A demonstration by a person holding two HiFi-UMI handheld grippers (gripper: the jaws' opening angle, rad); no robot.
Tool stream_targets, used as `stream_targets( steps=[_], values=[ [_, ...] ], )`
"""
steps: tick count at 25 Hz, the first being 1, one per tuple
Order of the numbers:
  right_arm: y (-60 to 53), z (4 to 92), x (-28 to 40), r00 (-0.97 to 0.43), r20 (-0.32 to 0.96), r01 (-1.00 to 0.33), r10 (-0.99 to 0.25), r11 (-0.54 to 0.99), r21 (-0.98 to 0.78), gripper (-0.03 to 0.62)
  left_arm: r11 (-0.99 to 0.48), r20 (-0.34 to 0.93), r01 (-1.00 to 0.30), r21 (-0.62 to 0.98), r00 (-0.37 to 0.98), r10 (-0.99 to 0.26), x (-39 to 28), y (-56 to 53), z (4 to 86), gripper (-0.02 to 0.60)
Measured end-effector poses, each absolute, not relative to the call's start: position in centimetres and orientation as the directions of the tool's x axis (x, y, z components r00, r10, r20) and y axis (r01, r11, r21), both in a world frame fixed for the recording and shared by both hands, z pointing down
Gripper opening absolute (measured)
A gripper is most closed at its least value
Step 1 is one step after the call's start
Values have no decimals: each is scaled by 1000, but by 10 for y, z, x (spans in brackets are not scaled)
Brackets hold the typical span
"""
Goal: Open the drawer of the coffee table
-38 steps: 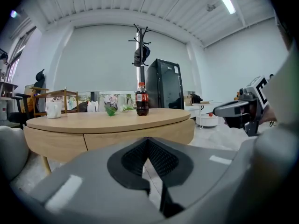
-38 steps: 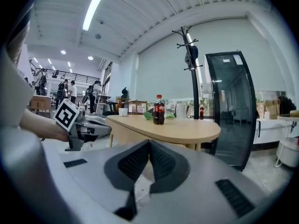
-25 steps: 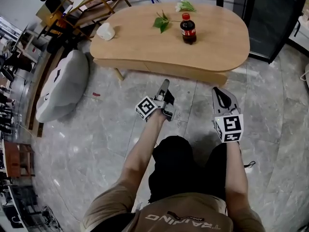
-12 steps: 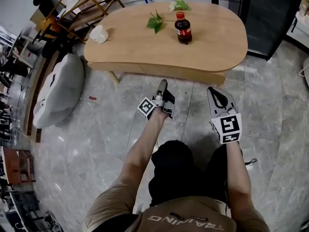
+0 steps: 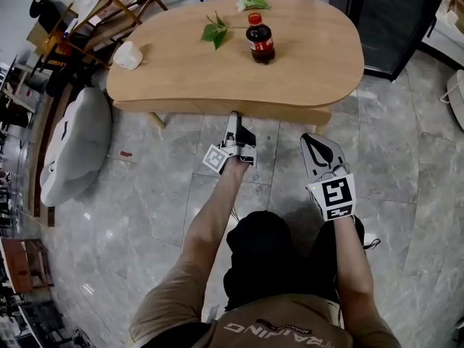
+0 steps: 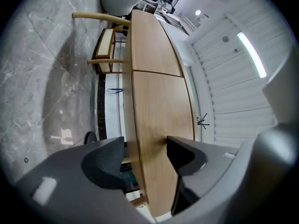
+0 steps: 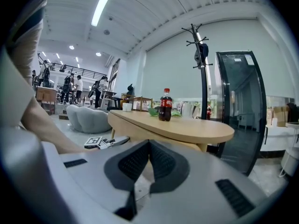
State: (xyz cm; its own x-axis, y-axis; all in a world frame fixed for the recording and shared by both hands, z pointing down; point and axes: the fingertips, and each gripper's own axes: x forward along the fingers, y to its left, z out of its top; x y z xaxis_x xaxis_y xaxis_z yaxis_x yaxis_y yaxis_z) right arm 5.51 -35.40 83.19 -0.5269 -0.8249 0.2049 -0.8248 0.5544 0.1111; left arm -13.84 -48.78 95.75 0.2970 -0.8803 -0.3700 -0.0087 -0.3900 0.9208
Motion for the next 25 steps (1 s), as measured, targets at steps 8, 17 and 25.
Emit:
stream_targets(
  steps=[8,17,25],
  values=[
    [-350,839,51,-531,229,-816,-816,565,120,5,-520,-545,164,838,231,-806,-141,-491,943,264],
    [-347,833,43,-534,212,-823,-819,561,95,5,-498,-527,171,850,257,-810,-139,-483,944,245],
    [-345,816,42,-524,194,-838,-829,543,55,5,-511,-538,168,843,278,-796,-147,-442,944,236]
  ],
)
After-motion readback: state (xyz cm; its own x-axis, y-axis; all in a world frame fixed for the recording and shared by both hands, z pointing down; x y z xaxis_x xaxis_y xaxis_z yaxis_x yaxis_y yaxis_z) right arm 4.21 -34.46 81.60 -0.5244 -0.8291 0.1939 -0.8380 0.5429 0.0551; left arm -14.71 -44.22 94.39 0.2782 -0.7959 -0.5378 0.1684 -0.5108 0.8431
